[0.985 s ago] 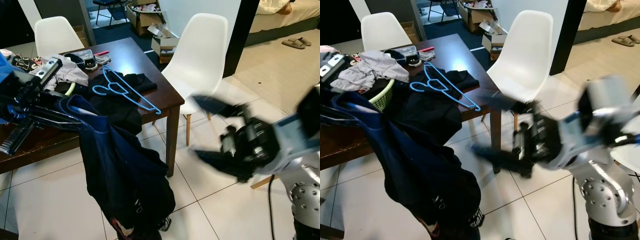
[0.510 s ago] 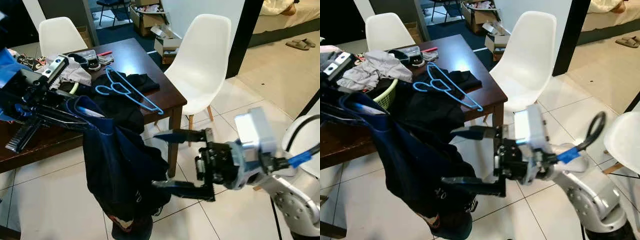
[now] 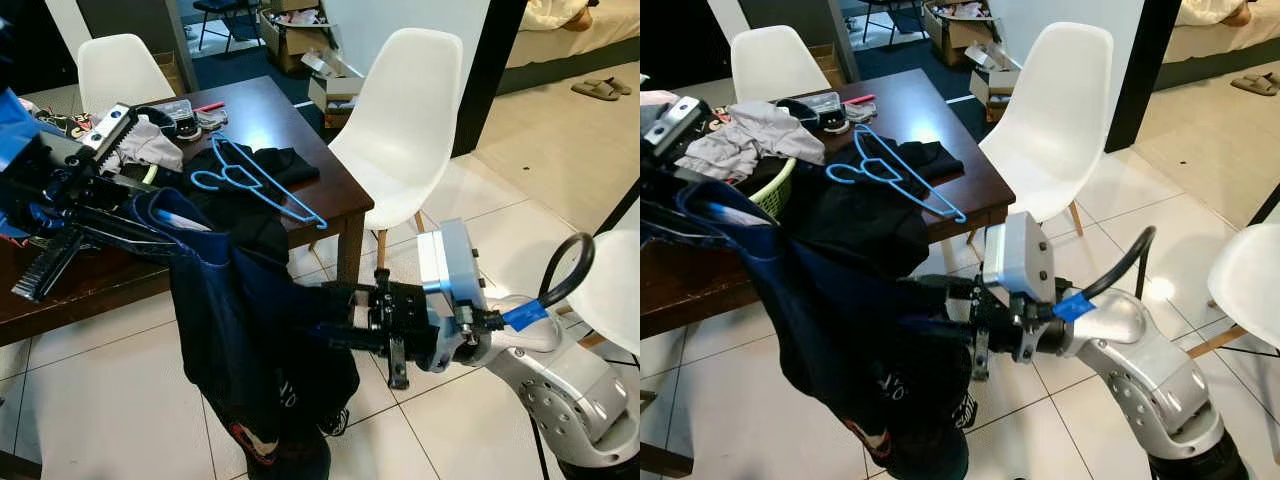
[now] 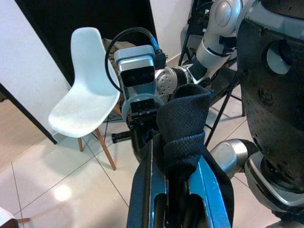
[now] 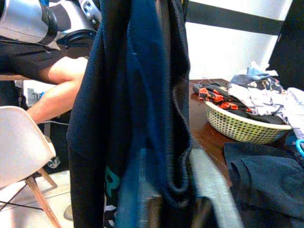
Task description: Hang hanger
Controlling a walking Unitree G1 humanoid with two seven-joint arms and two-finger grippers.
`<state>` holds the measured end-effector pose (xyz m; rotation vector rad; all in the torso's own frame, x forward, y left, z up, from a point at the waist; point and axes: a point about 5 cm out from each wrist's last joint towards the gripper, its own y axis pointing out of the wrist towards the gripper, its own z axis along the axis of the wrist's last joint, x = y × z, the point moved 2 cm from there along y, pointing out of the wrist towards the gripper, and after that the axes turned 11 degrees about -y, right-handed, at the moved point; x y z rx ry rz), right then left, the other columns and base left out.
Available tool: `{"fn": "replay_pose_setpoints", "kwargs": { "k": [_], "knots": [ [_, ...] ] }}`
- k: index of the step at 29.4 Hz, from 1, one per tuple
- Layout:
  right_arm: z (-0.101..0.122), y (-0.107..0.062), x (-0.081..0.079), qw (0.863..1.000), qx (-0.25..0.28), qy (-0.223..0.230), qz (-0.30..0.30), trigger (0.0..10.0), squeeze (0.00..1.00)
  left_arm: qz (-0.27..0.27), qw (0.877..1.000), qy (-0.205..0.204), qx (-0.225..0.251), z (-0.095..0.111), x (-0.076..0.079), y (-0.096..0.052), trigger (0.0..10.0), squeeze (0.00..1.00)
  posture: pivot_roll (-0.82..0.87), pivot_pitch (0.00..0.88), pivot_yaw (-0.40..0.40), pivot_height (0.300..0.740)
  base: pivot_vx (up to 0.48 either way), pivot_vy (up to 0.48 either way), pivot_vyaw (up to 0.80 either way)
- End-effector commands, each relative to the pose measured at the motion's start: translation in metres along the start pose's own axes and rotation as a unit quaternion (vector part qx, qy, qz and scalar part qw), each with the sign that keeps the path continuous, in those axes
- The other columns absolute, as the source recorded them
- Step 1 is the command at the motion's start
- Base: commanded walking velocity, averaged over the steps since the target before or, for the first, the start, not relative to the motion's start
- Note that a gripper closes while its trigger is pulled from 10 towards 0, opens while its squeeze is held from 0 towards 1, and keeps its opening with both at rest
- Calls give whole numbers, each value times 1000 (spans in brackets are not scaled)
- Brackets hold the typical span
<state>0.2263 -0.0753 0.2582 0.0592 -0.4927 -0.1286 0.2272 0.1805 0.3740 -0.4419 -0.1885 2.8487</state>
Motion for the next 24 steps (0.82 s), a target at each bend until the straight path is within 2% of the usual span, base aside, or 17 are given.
{"fn": "replay_pose_setpoints", "kwargs": {
  "k": [1, 4, 6, 7, 9, 10, 12, 14, 15, 16, 17, 19, 20, 22, 24],
  "knots": [
    [1, 2, 0, 1000, 5, -3, 3, 0, 0, -12, 1000, 11, -6, 4, 2, 0, 10000, 0, 27, 100, 80, 740, 0, 0, 0],
    [8, -1, -1, 999, 37, 7, 4, 0, 0, -11, 1000, 13, -1, 3, 0, 0, 10000, 0, 24, 102, 79, 740, 0, 0, 0],
    [18, -5, -1, 996, 90, 20, 4, 0, 0, -7, 1000, 15, 2, 2, -1, 0, 10000, 0, 24, 104, 79, 740, 0, 0, 0],
    [18, -5, -1, 996, 90, 20, 4, 0, 0, -7, 1000, 15, 2, 2, -1, 0, 10000, 0, 24, 104, 79, 740, 0, 0, 0],
    [29, -10, 0, 989, 141, 32, 1, 0, 0, -1, 1000, 15, 3, 0, -3, -2, 10000, 0, 27, 105, 79, 740, 0, 0, 0],
    [29, -10, 0, 989, 141, 32, 1, 0, 0, -1, 1000, 15, 3, 0, -3, -2, 10000, 0, 27, 105, 79, 740, 0, 0, 0],
    [46, -22, 6, 976, 215, 39, -17, 0, 0, 14, 1000, 13, 3, -3, -5, -6, 10000, 0, 28, 105, 79, 740, 0, 0, 0],
    [46, -22, 6, 976, 215, 39, -17, 0, 0, 14, 1000, 13, 3, -3, -5, -6, 10000, 0, 28, 105, 79, 740, 0, 0, 0],
    [53, -30, 13, 967, 248, 38, -37, 0, 0, 25, 1000, 12, 1, -6, -6, -9, 10000, 0, 28, 106, 81, 740, 0, 0, 0],
    [53, -30, 13, 967, 248, 38, -37, 0, 0, 25, 1000, 12, 1, -6, -6, -9, 10000, 0, 28, 106, 81, 740, 0, 0, 0],
    [57, -39, 19, 961, 269, 35, -58, 0, 0, 42, 999, 12, -1, -10, -8, -13, 10000, 0, 29, 107, 81, 740, 0, 0, 0],
    [57, -39, 19, 961, 269, 35, -58, 0, 0, 42, 999, 12, -1, -10, -8, -13, 10000, 0, 29, 107, 81, 740, 0, 0, 0],
    [58, -46, 26, 959, 269, 28, -84, 0, 0, 79, 997, 10, -3, -18, -13, -19, 10000, 0, 31, 110, 80, 740, 0, 0, 0],
    [58, -46, 26, 959, 269, 28, -84, 0, 0, 79, 997, 10, -3, -18, -13, -19, 10000, 0, 31, 110, 80, 740, 0, 0, 0],
    [54, -53, 40, 960, 244, 19, -133, 0, 0, 163, 987, 4, 10, -43, -26, -23, 10000, 0, 31, 112, 75, 740, 0, 0, 0]
  ]
}}
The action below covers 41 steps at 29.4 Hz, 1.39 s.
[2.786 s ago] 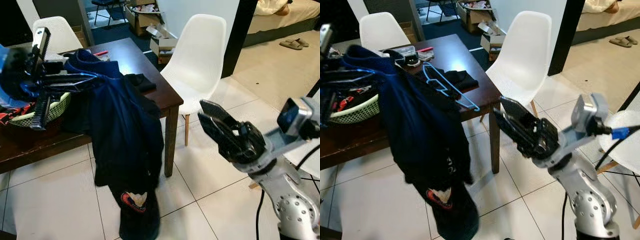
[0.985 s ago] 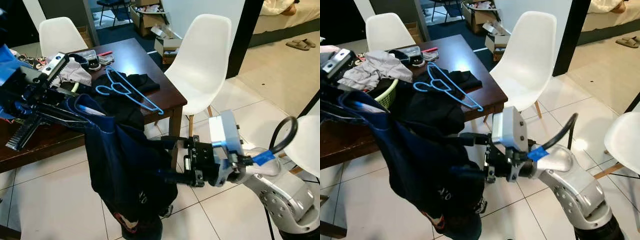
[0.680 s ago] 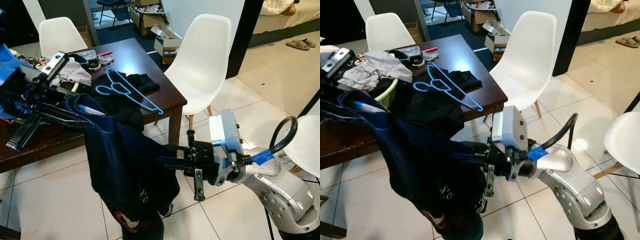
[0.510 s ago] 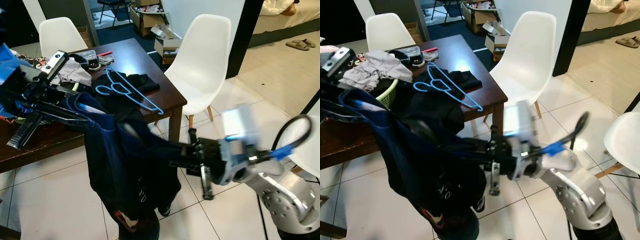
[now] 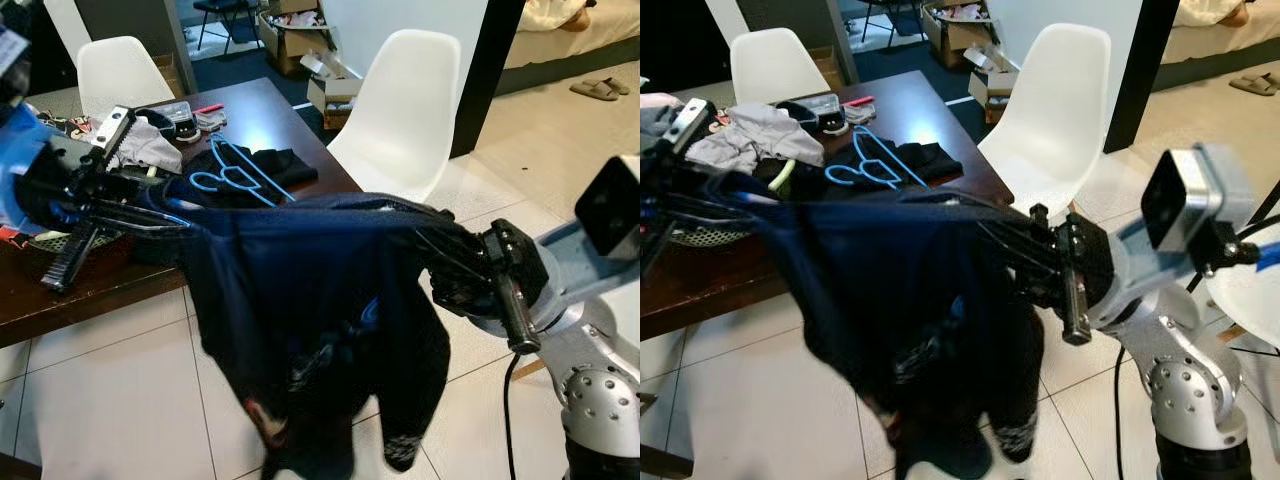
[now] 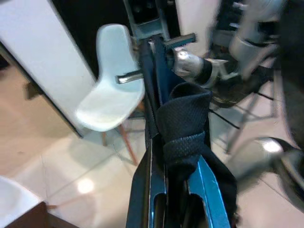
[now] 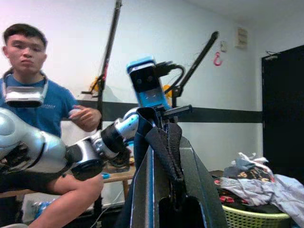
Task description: Hang hanger
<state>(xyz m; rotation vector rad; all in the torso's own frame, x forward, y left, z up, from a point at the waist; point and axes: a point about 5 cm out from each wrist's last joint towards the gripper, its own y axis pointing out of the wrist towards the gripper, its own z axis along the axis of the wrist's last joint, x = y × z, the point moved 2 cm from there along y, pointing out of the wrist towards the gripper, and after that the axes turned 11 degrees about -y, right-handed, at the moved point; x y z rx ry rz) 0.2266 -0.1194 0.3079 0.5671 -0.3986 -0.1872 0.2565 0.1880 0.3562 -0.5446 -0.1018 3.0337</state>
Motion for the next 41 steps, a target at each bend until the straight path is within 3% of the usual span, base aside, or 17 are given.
{"fn": "replay_pose_setpoints", "kwargs": {
  "k": [1, 2, 3, 5, 6, 8, 9, 10, 14, 25, 29, 32, 34, 35, 37, 38, 41],
  "knots": [
    [15, -6, 11, 998, 20, -42, -32, 0, 0, 62, 998, -16, -6, -17, -8, -11, 10000, 0, 31, 112, 75, 740, 0, 0, 0],
    [15, -6, 11, 998, 20, -42, -32, 0, 0, 62, 998, -16, -6, -17, -8, -11, 10000, 0, 31, 112, 75, 740, 0, 0, 0],
    [13, -7, 18, 997, 8, -50, -54, 0, 0, 106, 994, -16, 7, -29, -14, -8, 10000, 0, 31, 112, 75, 740, 0, 0, 0],
    [13, -7, 18, 997, 8, -50, -54, 0, 0, 106, 994, -16, 7, -29, -14, -8, 10000, 0, 31, 112, 75, 740, 0, 0, 0],
    [13, -6, 26, 995, 2, -55, -78, 0, 0, 151, 988, -13, 26, -41, -21, -2, 10000, 0, 27, 113, 68, 740, 0, 0, 0],
    [13, -6, 26, 995, 2, -55, -78, 0, 0, 151, 988, -13, 26, -41, -21, -2, 10000, 0, 27, 113, 68, 740, 0, 0, 0],
    [12, -6, 31, 994, -5, -60, -93, 0, 0, 193, 979, -25, 58, -49, -28, 4, 10000, 1000, 26, 113, 68, 740, 0, 0, 0],
    [12, -6, 32, 993, -11, -61, -98, 0, 0, 206, 974, -38, 82, -54, -30, 10, 10000, 1000, 25, 113, 65, 740, 0, 0, 0],
    [10, -6, 33, 993, -22, -59, -96, 0, 0, 221, 968, -47, 108, -60, -33, 17, 10000, 1000, 25, 113, 65, 740, 0, 0, 0],
    [5, -3, 34, 992, -32, -61, -102, 0, 0, 254, 960, -39, 113, -62, -37, 10, 10000, 1000, 28, 114, 68, 740, 0, 0, 0],
    [9, 4, 40, 990, -31, -73, -117, 0, 0, 289, 947, -62, 124, -86, -29, 23, 10000, 1000, 21, 113, 67, 740, 0, 0, 0],
    [9, 4, 40, 990, -31, -73, -117, 0, 0, 289, 947, -62, 124, -86, -29, 23, 10000, 1000, 21, 113, 67, 740, 0, 0, 0],
    [16, 7, 41, 990, -23, -82, -113, 0, 0, 296, 944, -79, 119, -107, -16, 35, 10000, 1000, 11, 111, 57, 740, 0, 0, 0],
    [20, 9, 39, 991, -17, -86, -105, 0, 0, 294, 944, -89, 119, -114, -11, 36, 10000, 376, 11, 111, 57, 740, 0, 0, 0],
    [22, 10, 38, 991, -14, -88, -99, 0, 0, 293, 944, -95, 120, -118, -9, 36, 10000, 376, 11, 111, 57, 740, 0, 0, 0],
    [24, 11, 36, 992, -11, -90, -93, 0, 0, 291, 945, -98, 113, -122, -7, 33, 10000, 0, 11, 111, 57, 740, 0, 0, 0],
    [26, 12, 34, 992, -5, -94, -83, 0, 0, 294, 945, -100, 107, -127, -7, 26, 10000, 0, 5, 107, 58, 740, 0, 0, 0]
  ]
}}
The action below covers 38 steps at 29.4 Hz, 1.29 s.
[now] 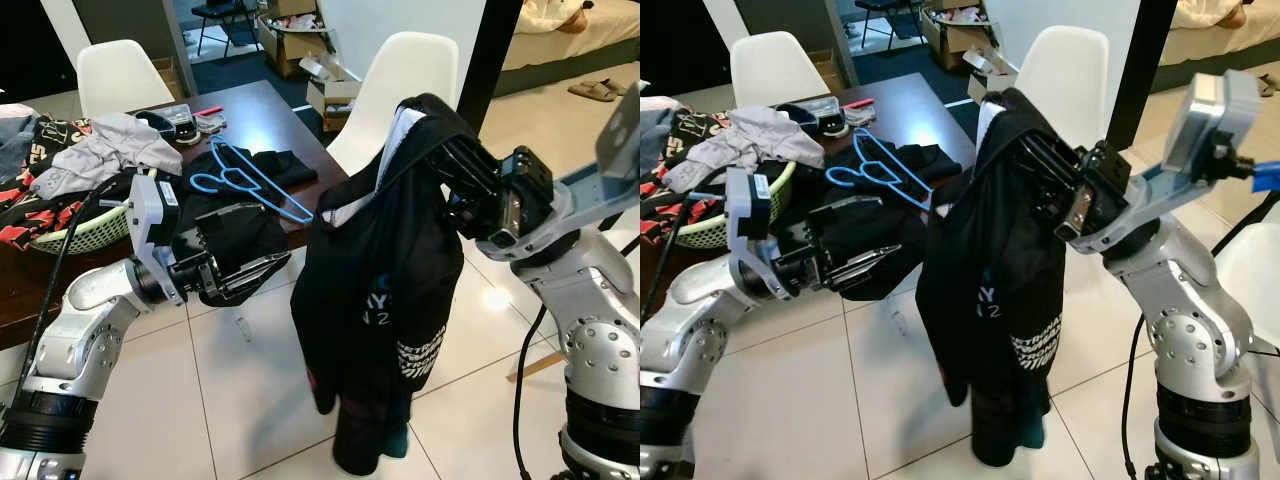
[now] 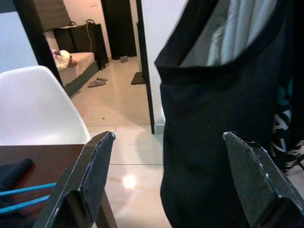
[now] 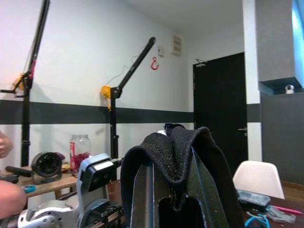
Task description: Hang hanger
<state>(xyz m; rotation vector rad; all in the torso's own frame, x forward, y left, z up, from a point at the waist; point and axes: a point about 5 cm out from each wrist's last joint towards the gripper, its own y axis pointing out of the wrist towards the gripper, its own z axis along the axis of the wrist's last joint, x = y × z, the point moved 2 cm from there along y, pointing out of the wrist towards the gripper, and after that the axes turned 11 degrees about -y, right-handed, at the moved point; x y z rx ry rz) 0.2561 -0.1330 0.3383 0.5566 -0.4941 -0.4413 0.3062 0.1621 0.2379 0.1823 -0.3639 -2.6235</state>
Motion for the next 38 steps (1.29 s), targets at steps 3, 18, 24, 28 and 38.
{"fn": "replay_pose_setpoints", "kwargs": {
  "k": [3, 18, 24, 28, 38],
  "knots": [
    [14, 3, -7, 999, 27, -14, 27, 0, 0, -7, 1000, 0, -7, 2, -3, -7, 10000, 0, 5, 106, 59, 740, 0, 0, 0],
    [37, 1, -38, 988, 81, 9, 131, 0, 0, -64, 998, -18, 10, 23, -4, -7, 10000, 0, -8, 109, 59, 740, 0, 0, 0],
    [41, -1, -49, 982, 86, 25, 167, 0, 0, -88, 995, -22, 28, 41, -5, -10, 10000, 0, -7, 113, 59, 740, 0, 0, 0],
    [41, -1, -50, 981, 86, 26, 171, 0, 0, -115, 992, -32, 28, 47, 0, -11, 10000, 0, -7, 114, 59, 740, 0, 0, 0],
    [45, 0, -54, 978, 95, 33, 185, 0, 0, -286, 952, -106, -14, 42, 49, -13, 10000, 0, -12, 116, 64, 740, 0, 0, 0]
  ]
}}
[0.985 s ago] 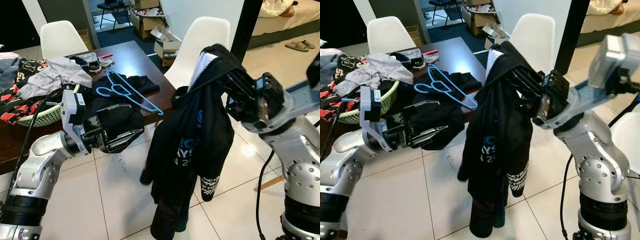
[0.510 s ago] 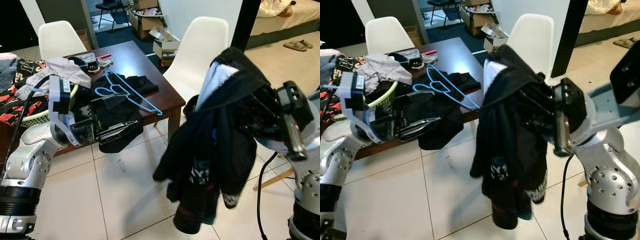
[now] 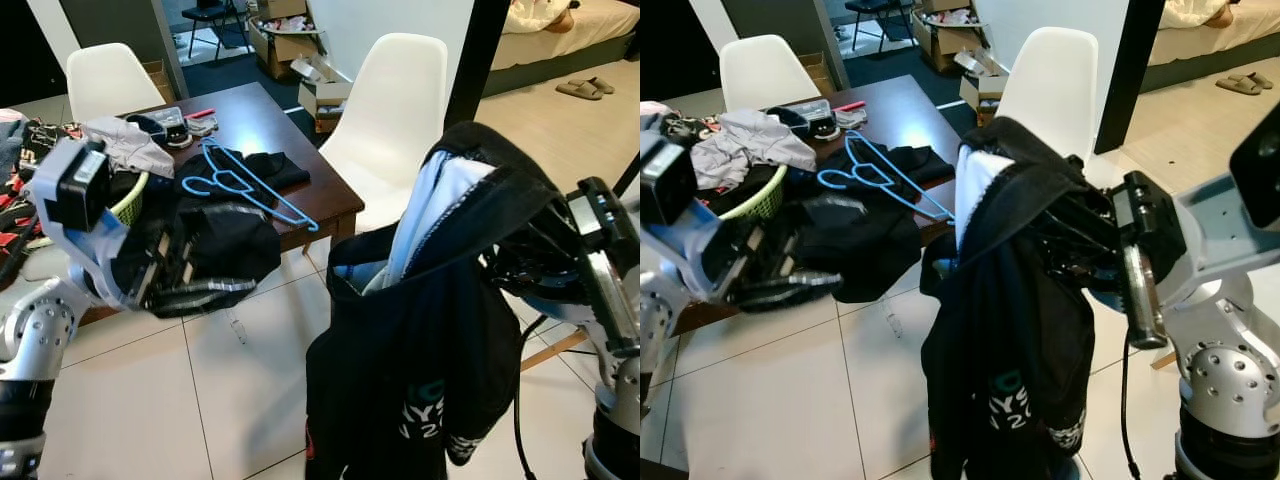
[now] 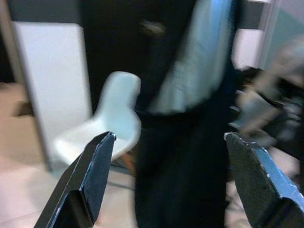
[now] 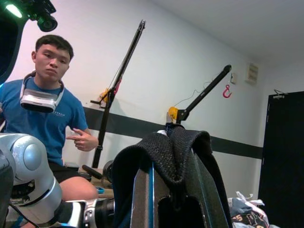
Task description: Hang hanger
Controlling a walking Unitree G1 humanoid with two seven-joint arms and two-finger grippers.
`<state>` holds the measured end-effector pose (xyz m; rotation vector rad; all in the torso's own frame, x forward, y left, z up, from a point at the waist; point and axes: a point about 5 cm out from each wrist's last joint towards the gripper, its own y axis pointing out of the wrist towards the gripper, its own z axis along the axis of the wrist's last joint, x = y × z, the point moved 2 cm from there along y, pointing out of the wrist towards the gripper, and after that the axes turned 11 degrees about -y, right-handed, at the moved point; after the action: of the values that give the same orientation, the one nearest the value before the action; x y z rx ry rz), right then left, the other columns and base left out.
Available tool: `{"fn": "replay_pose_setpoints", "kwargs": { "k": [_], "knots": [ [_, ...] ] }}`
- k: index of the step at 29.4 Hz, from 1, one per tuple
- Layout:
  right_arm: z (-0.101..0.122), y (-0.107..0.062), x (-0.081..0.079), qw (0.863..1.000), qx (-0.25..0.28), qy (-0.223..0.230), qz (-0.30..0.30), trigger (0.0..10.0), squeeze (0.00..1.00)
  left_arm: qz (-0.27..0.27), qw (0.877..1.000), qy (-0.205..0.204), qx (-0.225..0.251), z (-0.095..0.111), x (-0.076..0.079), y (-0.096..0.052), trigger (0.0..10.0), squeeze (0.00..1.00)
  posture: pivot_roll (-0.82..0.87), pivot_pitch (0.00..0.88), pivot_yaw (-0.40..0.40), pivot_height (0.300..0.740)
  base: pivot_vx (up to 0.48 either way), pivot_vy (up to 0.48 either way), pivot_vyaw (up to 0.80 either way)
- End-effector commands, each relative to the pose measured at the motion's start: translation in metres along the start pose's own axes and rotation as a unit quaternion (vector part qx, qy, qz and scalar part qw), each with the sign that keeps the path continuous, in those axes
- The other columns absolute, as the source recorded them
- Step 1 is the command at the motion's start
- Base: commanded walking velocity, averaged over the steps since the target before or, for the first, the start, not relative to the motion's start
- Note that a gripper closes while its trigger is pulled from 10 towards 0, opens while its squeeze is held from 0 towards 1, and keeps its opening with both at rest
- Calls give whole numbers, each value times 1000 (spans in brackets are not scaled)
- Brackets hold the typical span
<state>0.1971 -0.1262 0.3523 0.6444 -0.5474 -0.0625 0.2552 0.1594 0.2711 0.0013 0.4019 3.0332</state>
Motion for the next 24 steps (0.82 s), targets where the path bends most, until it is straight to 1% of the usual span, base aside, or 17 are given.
{"fn": "replay_pose_setpoints", "kwargs": {
  "k": [1, 7, 8, 10, 11, 13, 15, 17, 21, 22, 23, 24],
  "knots": [
    [4, 5, -7, 1000, 8, -2, 23, 0, 0, -20, 1000, -6, -16, -2, 6, 2, 10000, 0, -13, 116, 65, 740, 0, 0, 0],
    [7, 7, -10, 999, 18, 2, 35, 0, 0, -14, 1000, 1, -27, -7, 1, 4, 10000, 0, -24, 116, 66, 740, 0, 0, 0],
    [8, 8, -12, 999, 22, 4, 41, 0, 0, -7, 1000, 8, -29, -7, -3, 4, 10000, 0, -24, 116, 66, 740, 0, 0, 0],
    [10, 10, -15, 998, 27, 9, 50, 0, 0, 13, 999, 26, -28, -5, -13, 5, 10000, 0, -31, 114, 69, 740, 0, 0, 0],
    [10, 10, -15, 998, 27, 9, 50, 0, 0, 13, 999, 26, -28, -5, -13, 5, 10000, 0, -31, 114, 69, 740, 0, 0, 0],
    [11, 12, -18, 998, 33, 15, 60, 0, 0, 23, 999, 38, -26, 1, -19, 4, 10000, 0, -39, 115, 73, 740, 0, 0, 0],
    [12, 13, -20, 997, 34, 17, 64, 0, 0, 25, 999, 42, -25, 4, -21, 4, 10000, 0, -39, 115, 73, 740, 0, 0, 0],
    [13, 14, -22, 997, 38, 19, 70, 0, 0, 22, 998, 47, -26, 9, -23, 4, 10000, 0, -41, 115, 74, 740, 0, 0, 0],
    [15, 16, -24, 996, 44, 20, 77, 0, 0, 6, 999, 44, -29, 9, -22, 6, 10000, 0, -46, 115, 76, 740, 0, 0, 0],
    [16, 17, -26, 996, 46, 20, 80, 0, 0, -14, 999, 32, -23, 7, -19, 10, 10000, 0, -50, 116, 77, 740, 0, 0, 0],
    [16, 17, -26, 996, 46, 20, 80, 0, 0, -14, 999, 32, -23, 7, -19, 10, 10000, 0, -50, 116, 77, 740, 0, 0, 0],
    [16, 17, -26, 995, 47, 21, 81, 0, 0, -32, 999, 21, -16, 6, -16, 13, 10000, 0, -51, 116, 76, 740, 0, 0, 0]
  ]
}}
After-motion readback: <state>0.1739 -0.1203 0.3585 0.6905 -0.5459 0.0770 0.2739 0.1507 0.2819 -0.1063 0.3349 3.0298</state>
